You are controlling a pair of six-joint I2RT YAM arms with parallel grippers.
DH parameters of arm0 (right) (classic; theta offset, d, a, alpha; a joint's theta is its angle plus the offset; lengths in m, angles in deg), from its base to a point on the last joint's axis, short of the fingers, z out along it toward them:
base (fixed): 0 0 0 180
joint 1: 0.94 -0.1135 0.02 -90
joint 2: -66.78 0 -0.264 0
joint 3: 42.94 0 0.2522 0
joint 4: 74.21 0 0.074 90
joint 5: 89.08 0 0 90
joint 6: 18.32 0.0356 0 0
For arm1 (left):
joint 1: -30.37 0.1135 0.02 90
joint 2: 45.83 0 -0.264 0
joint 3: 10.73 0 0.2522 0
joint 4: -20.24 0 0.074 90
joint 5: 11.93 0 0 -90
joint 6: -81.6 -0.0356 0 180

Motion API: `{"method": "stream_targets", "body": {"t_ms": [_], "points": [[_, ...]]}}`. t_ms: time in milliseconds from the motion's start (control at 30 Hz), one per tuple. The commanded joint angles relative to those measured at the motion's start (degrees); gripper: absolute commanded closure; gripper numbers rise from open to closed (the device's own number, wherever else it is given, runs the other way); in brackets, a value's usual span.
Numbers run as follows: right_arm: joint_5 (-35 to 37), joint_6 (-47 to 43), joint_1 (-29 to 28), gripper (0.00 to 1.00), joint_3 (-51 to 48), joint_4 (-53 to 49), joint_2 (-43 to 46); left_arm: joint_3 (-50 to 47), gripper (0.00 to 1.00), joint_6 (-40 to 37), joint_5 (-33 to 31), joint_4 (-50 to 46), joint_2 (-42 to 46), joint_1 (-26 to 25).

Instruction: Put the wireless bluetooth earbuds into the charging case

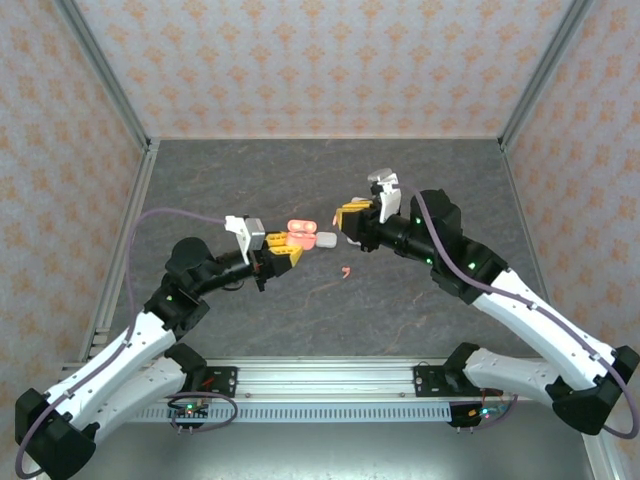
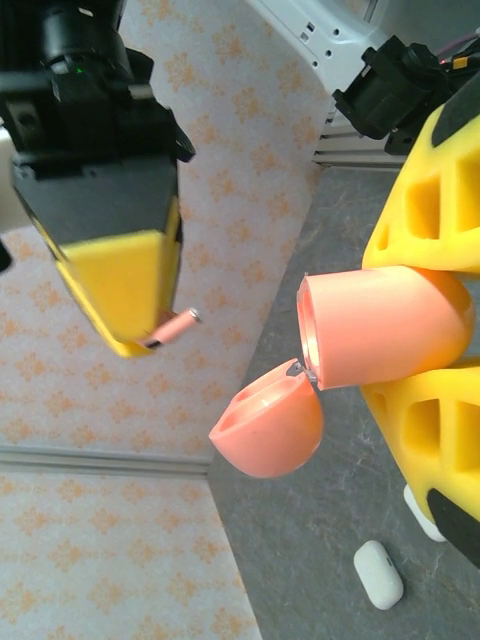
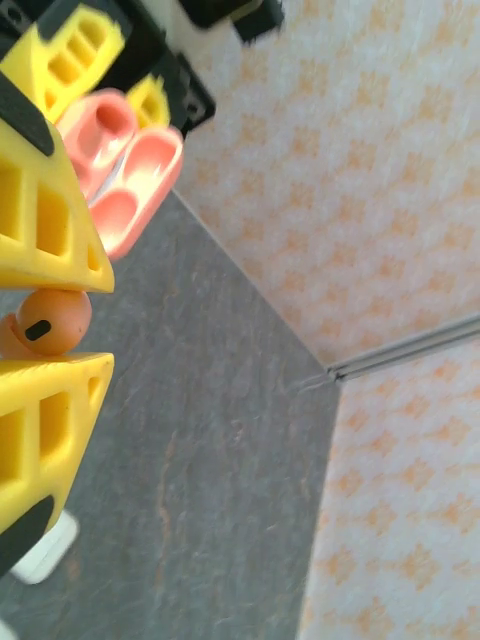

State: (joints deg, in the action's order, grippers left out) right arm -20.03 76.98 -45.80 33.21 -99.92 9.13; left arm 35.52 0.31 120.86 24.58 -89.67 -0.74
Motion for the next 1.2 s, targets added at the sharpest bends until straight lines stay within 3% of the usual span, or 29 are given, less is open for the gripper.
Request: {"method": "stream_targets", "body": {"t_ms": [0,300,967,1167], "points": [[0.4,-3.6,-3.1,0.79,1.7,4.3,-0.7,0.8,1.00,0.5,0.0,4.4,-0.6,-0.9],[1.0,-6.4,-7.9,0.79,3.4,8.0,-5.0,1.4,1.00,0.3,0.0,4.8,-1.9,-1.8],[-5.3,-4.7,-8.5,0.78,3.2,4.7,-8.0,1.5,1.00,-0.1,-0.1,4.6,-1.4,-1.9],[-4.3,-3.2,-8.4,0.76,3.6,2.3,-7.9,1.6,1.00,-0.2,-0.2,4.5,-1.2,-1.9]]}}
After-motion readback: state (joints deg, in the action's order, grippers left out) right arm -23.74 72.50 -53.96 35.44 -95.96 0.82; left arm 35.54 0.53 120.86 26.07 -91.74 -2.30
